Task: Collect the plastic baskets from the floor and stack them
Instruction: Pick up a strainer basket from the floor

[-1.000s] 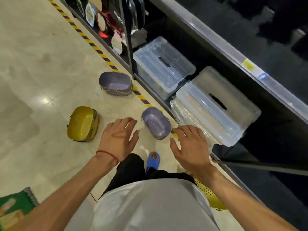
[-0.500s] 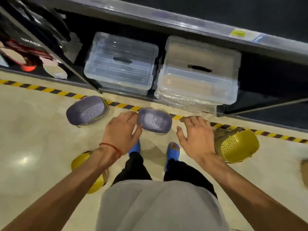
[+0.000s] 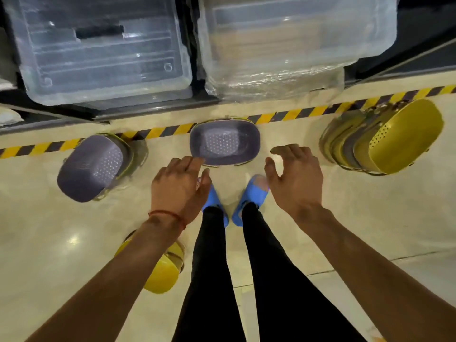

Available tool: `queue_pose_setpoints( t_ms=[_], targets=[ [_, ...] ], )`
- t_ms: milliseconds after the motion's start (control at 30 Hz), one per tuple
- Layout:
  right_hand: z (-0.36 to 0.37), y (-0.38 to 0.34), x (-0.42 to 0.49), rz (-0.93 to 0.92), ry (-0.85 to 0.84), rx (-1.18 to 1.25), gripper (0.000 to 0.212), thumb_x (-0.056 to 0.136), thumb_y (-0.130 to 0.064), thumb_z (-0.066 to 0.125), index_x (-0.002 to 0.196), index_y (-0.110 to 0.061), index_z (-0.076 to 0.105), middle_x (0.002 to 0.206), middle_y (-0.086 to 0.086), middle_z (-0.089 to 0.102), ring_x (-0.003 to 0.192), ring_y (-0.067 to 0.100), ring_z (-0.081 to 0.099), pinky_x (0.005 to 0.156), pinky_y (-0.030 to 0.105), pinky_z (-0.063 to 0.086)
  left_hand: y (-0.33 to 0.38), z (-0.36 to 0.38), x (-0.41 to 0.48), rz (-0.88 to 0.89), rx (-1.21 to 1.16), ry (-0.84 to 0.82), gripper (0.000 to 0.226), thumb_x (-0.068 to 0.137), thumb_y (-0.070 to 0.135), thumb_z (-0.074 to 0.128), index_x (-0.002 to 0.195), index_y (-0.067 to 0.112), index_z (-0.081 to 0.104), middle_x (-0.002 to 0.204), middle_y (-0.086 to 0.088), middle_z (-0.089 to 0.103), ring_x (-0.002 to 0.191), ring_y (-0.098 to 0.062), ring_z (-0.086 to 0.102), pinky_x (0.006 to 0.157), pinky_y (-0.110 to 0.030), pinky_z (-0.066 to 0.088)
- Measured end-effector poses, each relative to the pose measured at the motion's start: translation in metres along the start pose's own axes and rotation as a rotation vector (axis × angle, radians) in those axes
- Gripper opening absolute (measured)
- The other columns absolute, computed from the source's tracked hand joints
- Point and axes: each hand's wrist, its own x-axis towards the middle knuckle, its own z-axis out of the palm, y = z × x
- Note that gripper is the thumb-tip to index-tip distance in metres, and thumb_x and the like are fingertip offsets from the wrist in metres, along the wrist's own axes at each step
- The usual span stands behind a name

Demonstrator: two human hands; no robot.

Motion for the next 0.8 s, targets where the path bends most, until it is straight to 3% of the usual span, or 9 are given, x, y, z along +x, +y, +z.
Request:
queue_pose_setpoints(
  t_ms=[267,433,600,667,733,800],
  targets=[
    [0.171,0.071,0.05,0.049,-0.068,0.09,0.029,0.095,-0.03,0.056,0.114,-0.011,0.069,0.111,0.01,0.07,0.103,0.036,0.058,0.081,0.041,0.042,-0.062,0.171,0.047,-0.252,-0.108,-0.047,0.031,0.095,0.031,0.052,0.119,0.016,0.063,0.106,-0.007,0.068,0.099,-0.034,0.06,0.07,-0.043,0.051],
    [0.279,0.118,0.09,0.137,-0.096,0.16,0.041,0.102,-0.037,0.052,0.132,-0.009,0.057,0.13,0.011,0.061,0.119,0.034,0.05,0.09,0.047,0.046,-0.108,0.273,0.084,-0.403,-0.193,0.017,0.046,0.097,0.041,0.051,0.136,0.017,0.051,0.13,-0.006,0.057,0.116,-0.032,0.054,0.084,-0.046,0.049],
    [0.352,0.153,0.129,0.263,-0.123,0.246,0.065,0.105,-0.057,0.031,0.152,-0.012,0.036,0.153,0.01,0.043,0.139,0.03,0.039,0.109,0.044,0.037,-0.142,0.344,0.12,-0.46,-0.222,0.077,0.075,0.094,0.058,0.045,0.149,0.009,0.031,0.151,-0.012,0.038,0.133,-0.033,0.04,0.105,-0.048,0.04],
    [0.373,0.161,0.14,0.283,-0.14,0.347,0.068,0.104,-0.06,0.03,0.154,-0.014,0.033,0.157,0.008,0.041,0.143,0.028,0.038,0.115,0.042,0.032,-0.15,0.364,0.133,-0.553,-0.429,0.096,0.078,0.092,0.06,0.046,0.151,0.01,0.031,0.152,-0.01,0.041,0.135,-0.028,0.043,0.109,-0.044,0.04],
    [0.389,0.165,0.149,0.309,-0.151,0.46,0.067,0.104,-0.061,0.029,0.153,-0.016,0.037,0.155,0.004,0.045,0.141,0.023,0.043,0.117,0.041,0.036,-0.155,0.378,0.147,-0.717,-0.699,0.143,0.073,0.089,0.061,0.05,0.146,0.017,0.041,0.141,-0.004,0.054,0.126,-0.021,0.054,0.105,-0.04,0.046],
    [0.402,0.165,0.154,0.319,-0.105,0.565,0.055,0.105,-0.058,0.029,0.14,-0.021,0.051,0.134,-0.008,0.061,0.123,0.0,0.055,0.104,0.024,0.046,-0.159,0.387,0.16,-0.848,-0.857,0.177,0.059,0.09,0.062,0.051,0.134,0.023,0.056,0.126,0.001,0.065,0.115,-0.02,0.06,0.096,-0.035,0.049]
  ],
)
